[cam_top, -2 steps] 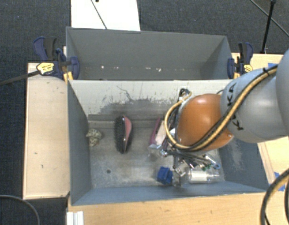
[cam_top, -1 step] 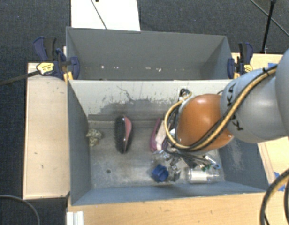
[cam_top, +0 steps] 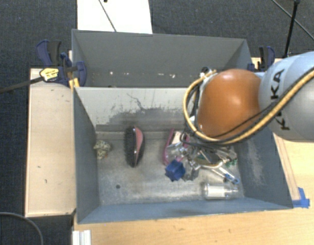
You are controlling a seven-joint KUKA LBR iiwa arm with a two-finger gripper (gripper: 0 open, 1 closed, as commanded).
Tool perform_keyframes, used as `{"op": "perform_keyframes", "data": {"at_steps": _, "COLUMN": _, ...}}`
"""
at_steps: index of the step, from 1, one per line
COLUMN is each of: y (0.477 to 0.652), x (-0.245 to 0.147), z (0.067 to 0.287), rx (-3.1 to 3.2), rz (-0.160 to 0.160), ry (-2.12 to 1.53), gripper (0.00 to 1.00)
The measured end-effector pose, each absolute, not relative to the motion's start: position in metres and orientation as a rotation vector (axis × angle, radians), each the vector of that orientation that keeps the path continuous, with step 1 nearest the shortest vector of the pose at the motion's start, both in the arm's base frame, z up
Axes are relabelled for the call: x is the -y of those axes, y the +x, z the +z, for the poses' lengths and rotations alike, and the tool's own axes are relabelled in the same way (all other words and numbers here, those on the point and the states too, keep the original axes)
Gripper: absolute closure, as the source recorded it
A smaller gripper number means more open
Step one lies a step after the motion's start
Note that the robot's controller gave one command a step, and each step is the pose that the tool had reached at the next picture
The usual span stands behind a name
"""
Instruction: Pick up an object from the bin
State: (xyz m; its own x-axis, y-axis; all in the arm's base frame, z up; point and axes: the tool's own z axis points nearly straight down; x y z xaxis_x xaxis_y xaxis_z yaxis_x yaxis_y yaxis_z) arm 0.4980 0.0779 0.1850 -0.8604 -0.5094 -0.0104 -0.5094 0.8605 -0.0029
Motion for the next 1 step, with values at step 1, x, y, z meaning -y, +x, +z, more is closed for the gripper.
{"op": "perform_keyframes", "data": {"at_steps": 1, "y": 0.5237, "x": -0.1041, "z": 0.2681, "rx": -2.829, "rz": -0.001, "ry": -1.348, "gripper": 1.0}}
